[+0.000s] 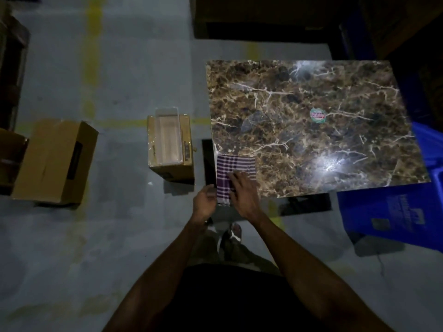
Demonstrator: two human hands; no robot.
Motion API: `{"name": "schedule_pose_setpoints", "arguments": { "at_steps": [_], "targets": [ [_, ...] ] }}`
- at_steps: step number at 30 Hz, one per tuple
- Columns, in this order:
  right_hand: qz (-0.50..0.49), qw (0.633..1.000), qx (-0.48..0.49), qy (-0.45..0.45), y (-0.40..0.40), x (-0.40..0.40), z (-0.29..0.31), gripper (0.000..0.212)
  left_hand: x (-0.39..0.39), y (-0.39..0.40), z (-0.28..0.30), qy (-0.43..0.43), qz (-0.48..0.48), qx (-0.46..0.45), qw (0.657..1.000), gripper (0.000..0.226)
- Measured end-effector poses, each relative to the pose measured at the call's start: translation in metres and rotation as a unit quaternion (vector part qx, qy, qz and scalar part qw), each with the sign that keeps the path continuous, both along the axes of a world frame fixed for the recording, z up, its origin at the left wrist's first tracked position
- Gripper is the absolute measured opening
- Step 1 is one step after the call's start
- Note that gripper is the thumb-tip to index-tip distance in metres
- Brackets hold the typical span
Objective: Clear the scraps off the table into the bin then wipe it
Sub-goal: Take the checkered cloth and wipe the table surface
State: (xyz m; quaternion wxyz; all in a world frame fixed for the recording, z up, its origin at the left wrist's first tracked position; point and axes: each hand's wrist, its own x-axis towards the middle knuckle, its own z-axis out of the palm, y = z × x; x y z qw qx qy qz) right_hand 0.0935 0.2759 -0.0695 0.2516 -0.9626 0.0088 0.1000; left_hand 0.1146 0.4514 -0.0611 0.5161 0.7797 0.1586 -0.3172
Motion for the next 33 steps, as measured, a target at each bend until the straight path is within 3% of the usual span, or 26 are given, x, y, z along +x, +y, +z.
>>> {"name": "schedule_pose_setpoints", "arguments": {
  "at_steps": [2,6,11,16,20,22,27,33],
  "targets": [
    [0.034,0.998,0.009,0.045,0.008,0.004,-0.005,0.065,-0.001,-0.004,0.0,-0.052,-0.031,-0.031,0.998,0.05],
    [0.062,0.997,0.01,0.047,0.002,-0.004,-0.011,0.062,-0.002,-0.008,-0.01,-0.167,-0.112,0.019,0.979,0.064],
    [0.025,0.999,0.021,0.014,-0.041,-0.005,-0.021,0.063,0.006,-0.01,-0.014,-0.17,-0.224,0.104,0.954,0.079],
    [0.025,0.999,0.009,0.018,-0.025,0.016,-0.023,0.061,0.014,-0.021,-0.015,-0.147,-0.334,0.285,0.886,0.108],
    [0.116,0.993,0.007,0.017,-0.046,-0.019,-0.02,0.061,0.037,-0.021,-0.006,-0.173,-0.392,0.321,0.845,0.122],
    [0.097,0.995,0.008,0.017,-0.064,-0.016,-0.023,0.062,0.045,-0.022,0.0,-0.159,-0.413,0.325,0.836,0.127],
    [0.014,0.999,-0.02,0.023,-0.041,0.013,-0.028,0.059,0.048,-0.035,0.002,-0.139,-0.427,0.366,0.815,0.131],
    [0.127,0.991,0.006,0.049,-0.056,-0.029,-0.013,0.064,0.049,-0.046,0.003,-0.136,-0.428,0.408,0.795,0.097]
  ]
}}
